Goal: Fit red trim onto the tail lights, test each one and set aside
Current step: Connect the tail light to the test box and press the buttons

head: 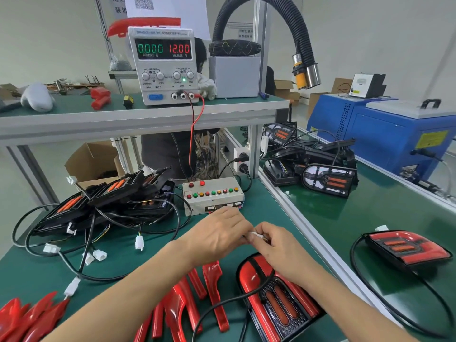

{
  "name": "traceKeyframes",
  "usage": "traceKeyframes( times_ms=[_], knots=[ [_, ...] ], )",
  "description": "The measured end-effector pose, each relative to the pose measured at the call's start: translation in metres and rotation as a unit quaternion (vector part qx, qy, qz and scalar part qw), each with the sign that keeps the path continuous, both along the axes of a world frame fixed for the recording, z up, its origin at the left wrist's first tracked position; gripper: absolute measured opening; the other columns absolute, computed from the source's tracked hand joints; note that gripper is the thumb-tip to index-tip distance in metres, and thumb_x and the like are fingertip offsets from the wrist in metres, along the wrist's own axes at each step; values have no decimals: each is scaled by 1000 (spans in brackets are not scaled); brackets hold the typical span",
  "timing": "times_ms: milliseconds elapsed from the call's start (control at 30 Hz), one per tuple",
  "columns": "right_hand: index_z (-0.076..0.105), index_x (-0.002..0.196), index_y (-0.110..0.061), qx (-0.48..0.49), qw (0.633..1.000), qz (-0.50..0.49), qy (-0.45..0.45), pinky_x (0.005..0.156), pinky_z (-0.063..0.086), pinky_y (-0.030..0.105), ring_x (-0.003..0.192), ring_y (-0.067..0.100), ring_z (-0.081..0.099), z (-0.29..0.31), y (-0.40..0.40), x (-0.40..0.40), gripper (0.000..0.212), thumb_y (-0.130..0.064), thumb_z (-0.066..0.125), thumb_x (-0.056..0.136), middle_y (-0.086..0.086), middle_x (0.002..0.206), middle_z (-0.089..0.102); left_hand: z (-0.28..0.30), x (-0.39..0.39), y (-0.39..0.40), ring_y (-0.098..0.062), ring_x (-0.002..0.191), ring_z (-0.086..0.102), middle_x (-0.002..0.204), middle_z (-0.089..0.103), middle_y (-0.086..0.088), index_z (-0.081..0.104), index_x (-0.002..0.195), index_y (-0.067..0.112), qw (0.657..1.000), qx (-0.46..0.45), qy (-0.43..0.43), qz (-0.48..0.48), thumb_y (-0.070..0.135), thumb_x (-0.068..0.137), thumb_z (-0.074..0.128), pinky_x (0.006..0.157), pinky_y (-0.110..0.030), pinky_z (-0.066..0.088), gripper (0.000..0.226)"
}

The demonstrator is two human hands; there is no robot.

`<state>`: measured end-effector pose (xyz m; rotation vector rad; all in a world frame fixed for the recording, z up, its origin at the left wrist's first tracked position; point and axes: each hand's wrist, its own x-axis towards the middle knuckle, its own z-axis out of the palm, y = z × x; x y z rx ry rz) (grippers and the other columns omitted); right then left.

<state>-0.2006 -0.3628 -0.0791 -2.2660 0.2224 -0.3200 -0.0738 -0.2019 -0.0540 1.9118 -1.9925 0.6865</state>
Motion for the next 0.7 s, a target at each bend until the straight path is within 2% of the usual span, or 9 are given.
traceKeyframes(
  times_ms=[133,300,433,533,700],
  knots=[
    [60,88,-27,-13,1000,12,9,55,33,24,54,4,39,2,3,1,28,-52,54,100,-10,62,45,1,0,4,-25,76,53,84,60,-6,64,94,4,999,20,25,-15,22,104,59,76,-38,48,22],
    [61,86,-28,-25,999,19,-6,55,34,23,54,3,41,-1,6,-3,28,-53,56,99,-11,60,46,0,4,9,-32,98,65,100,67,-12,63,99,1,998,51,31,-8,33,108,44,95,-44,50,39],
    [63,86,-29,6,999,34,-22,52,32,23,52,3,36,2,5,-3,30,-56,58,98,-13,57,42,2,3,9,-31,111,62,113,66,-15,60,100,2,999,52,10,-10,29,108,45,107,-40,46,32],
    [65,86,-29,46,997,57,-21,51,29,21,52,3,34,4,3,-3,27,-53,61,97,-14,56,40,5,5,12,-32,111,58,113,62,-15,58,101,1,997,65,26,-40,22,110,45,100,-41,47,26],
    [66,84,-25,24,998,29,-42,49,32,20,49,4,37,1,5,-2,31,-54,62,95,-12,53,43,5,6,13,-31,96,60,103,63,-13,60,103,0,998,50,33,-2,28,108,49,89,-42,50,30]
  ],
)
